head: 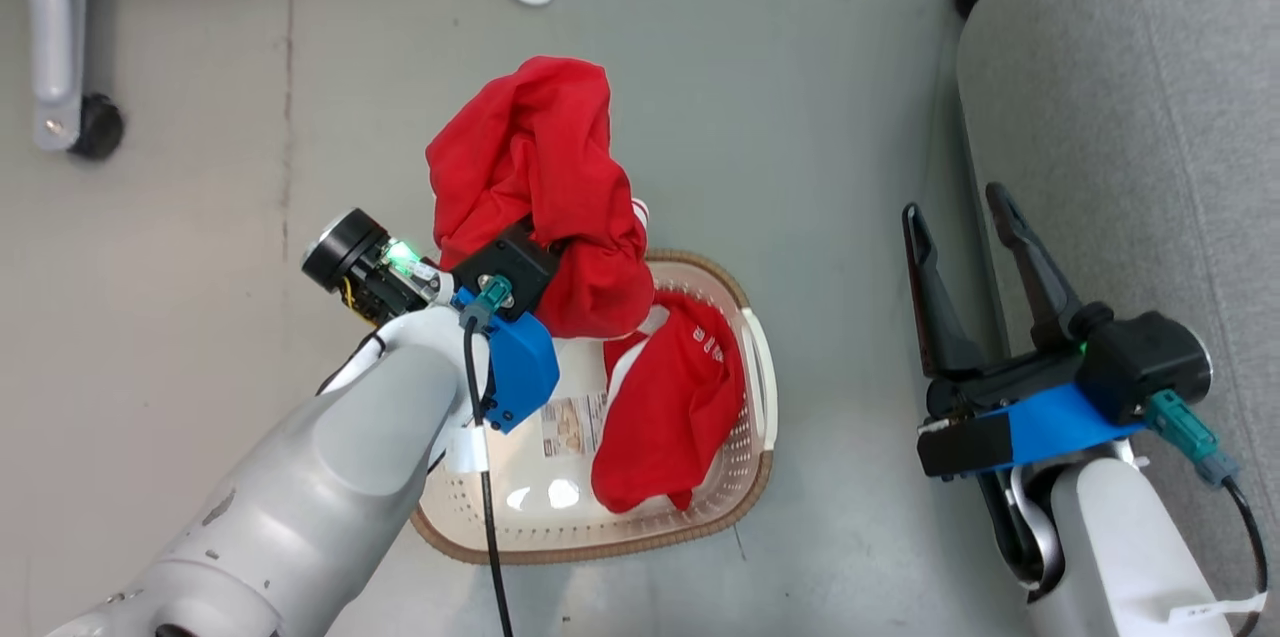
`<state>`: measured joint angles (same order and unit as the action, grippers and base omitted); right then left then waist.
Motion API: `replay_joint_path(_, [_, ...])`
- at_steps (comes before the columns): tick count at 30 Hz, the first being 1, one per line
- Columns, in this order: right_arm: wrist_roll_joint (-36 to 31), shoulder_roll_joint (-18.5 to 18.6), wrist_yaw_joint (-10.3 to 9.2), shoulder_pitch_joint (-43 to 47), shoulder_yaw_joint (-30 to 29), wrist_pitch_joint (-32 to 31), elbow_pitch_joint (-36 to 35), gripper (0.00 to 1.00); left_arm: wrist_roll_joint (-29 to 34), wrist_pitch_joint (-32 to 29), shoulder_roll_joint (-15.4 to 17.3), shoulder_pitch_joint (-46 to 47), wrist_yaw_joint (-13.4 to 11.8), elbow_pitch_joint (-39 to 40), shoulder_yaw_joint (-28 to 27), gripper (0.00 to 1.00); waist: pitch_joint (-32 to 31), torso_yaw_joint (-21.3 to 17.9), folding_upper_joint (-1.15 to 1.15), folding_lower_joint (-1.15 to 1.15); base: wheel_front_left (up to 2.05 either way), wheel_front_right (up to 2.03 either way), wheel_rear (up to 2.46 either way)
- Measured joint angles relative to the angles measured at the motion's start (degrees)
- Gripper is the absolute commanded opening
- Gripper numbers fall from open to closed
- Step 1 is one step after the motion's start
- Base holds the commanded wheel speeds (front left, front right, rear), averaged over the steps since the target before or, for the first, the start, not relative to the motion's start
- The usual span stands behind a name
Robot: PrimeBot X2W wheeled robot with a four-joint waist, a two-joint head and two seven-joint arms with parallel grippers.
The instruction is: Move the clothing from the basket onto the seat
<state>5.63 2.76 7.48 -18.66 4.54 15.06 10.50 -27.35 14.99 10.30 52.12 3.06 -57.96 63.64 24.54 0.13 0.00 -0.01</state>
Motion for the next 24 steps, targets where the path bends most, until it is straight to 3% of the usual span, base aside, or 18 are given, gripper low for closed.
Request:
replay_joint_path(12, [0.6, 0.0, 0.00, 5.2, 0.1, 0.0, 1.7, 1.00, 1.2, 0.0, 1.9, -6.5, -2.0, 10.3, -7.2, 0.00, -10.2, 0.8, 0.00, 0.00, 0.00, 0.00, 0.00])
replay_joint_path(24, [1.5, 0.0, 0.00, 10.2, 0.1, 0.0, 2.8, 1.00, 2.8, 0.0, 2.6, -12.3, -2.3, 15.9, -10.9, 0.00, -18.3, 1.6, 0.00, -0.01, 0.00, 0.00, 0.00])
